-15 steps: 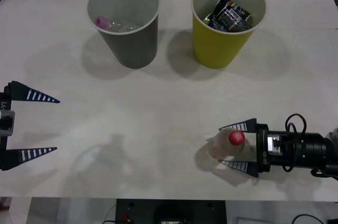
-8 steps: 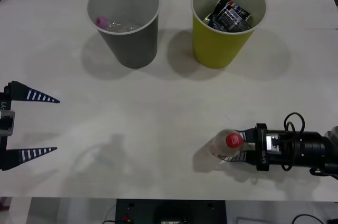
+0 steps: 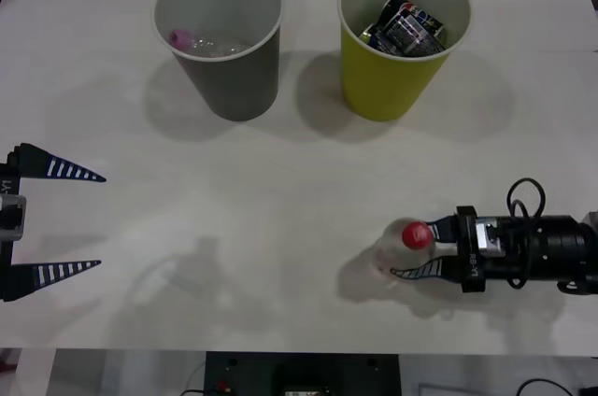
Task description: Put the can into the green bin and the plastic bottle into the gray bin
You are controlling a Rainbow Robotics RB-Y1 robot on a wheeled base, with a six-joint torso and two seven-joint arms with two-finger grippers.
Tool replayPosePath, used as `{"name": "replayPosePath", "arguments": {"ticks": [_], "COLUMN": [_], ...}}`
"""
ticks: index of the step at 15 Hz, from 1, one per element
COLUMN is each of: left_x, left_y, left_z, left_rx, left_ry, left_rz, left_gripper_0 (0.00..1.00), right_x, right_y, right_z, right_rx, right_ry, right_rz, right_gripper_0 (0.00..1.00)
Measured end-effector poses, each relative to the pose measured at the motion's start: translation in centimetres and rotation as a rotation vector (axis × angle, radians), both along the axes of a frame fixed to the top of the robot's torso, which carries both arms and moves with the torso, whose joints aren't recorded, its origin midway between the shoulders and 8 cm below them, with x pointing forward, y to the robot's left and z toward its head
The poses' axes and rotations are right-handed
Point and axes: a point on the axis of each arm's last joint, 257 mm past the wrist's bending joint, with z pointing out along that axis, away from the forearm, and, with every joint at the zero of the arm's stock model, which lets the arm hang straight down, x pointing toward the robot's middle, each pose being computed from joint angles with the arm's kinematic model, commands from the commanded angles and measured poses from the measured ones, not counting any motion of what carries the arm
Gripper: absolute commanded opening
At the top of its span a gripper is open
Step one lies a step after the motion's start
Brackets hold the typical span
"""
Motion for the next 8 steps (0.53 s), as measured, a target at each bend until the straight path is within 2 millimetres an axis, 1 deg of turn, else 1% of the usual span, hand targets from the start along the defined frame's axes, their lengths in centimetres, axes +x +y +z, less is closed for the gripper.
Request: {"name": "replayPosePath", "arguments": {"ticks": [4,8], "left_x": [0.0,0.0], "left_y": [0.0,0.0], "left_z": [0.0,0.0], "left_rx": [0.0,0.0], "left_ry": [0.0,0.0], "left_rz": [0.0,0.0], "left_gripper_0": [0.98,0.98], "right_x": [0.2,0.4], "right_y": [-0.8,-1.2], "right_z": [1.4,3.3], "right_rx": [-0.086,-0.152], "right_ry": [0.07,0.149], "right_rz": [0.0,-0.025], "right_gripper_0": [0.0,0.0]}}
